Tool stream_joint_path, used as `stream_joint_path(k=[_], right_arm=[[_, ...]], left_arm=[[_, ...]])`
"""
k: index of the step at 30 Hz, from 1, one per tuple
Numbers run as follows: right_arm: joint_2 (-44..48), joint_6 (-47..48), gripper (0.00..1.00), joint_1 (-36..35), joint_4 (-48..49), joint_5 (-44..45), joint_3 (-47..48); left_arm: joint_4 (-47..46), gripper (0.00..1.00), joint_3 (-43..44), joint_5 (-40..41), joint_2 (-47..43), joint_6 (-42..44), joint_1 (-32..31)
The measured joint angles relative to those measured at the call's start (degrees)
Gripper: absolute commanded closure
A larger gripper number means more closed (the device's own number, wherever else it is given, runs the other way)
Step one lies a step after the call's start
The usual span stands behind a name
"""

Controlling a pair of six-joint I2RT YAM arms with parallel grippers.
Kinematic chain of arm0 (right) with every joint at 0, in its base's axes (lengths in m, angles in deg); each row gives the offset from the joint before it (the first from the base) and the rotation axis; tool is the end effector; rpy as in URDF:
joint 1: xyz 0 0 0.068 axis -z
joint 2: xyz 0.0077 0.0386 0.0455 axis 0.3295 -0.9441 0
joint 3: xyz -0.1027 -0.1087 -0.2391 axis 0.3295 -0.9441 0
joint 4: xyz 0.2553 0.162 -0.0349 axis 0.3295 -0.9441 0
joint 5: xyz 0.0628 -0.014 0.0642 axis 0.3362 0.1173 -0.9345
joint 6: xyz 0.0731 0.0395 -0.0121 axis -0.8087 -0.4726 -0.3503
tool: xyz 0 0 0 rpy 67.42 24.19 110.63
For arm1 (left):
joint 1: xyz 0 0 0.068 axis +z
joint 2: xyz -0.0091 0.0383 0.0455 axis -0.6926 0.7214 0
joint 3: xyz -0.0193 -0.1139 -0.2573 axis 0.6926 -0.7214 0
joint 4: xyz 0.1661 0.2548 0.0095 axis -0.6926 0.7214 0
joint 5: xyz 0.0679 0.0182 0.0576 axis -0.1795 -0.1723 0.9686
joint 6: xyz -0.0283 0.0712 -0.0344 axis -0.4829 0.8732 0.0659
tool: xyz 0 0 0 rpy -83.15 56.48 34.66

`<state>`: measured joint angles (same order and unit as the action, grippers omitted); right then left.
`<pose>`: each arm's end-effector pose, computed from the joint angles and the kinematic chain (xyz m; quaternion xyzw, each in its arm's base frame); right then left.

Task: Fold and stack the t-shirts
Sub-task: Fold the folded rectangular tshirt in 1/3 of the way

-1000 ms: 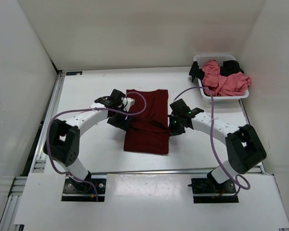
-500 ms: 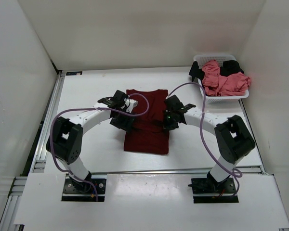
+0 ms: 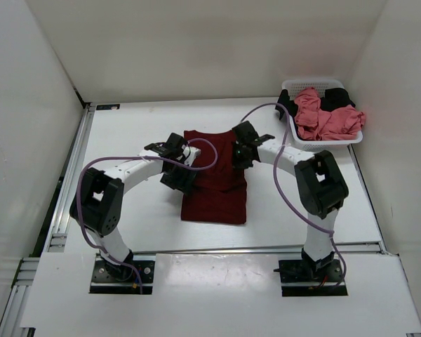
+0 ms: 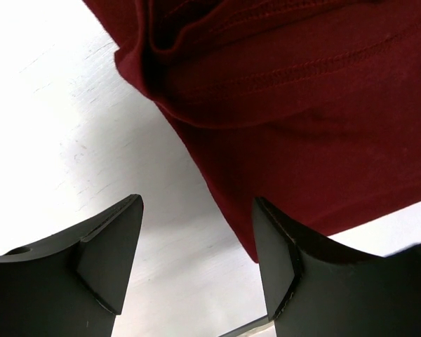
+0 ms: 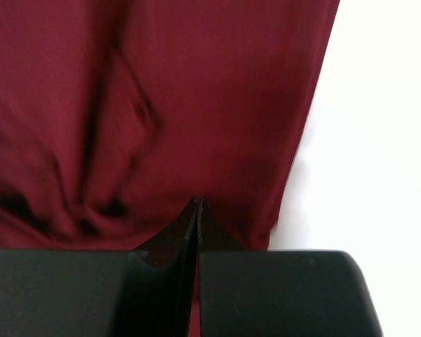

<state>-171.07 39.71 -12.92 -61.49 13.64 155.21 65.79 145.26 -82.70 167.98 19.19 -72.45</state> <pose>0.3994 0.2461 0.1334 -0.0243 0.9569 0.1213 0.2628 0.3237 -0.1883 0.1376 0.2517 0.9554 -0.1017 0.1163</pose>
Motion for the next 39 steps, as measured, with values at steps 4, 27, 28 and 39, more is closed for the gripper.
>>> stream_joint_path(k=[4, 27, 28, 39], right_arm=[[-1.8, 0.5, 0.99, 1.4, 0.3, 1.0, 4.4], [9.1, 40.8, 0.5, -10.0, -8.2, -2.1, -0.6], [9.1, 41.9, 0.5, -10.3, -9.1, -2.1, -0.7], [6.6, 48.6, 0.47, -14.7, -12.5, -1.0, -1.4]], left_arm=[[0.0, 0.25, 0.0, 0.5, 0.0, 0.0, 0.0], [0.0, 0.25, 0.0, 3.0, 0.0, 0.0, 6.0], [0.0, 0.25, 0.0, 3.0, 0.0, 0.0, 6.0], [0.2, 0.25, 0.0, 3.1, 0.0, 0.0, 6.0]])
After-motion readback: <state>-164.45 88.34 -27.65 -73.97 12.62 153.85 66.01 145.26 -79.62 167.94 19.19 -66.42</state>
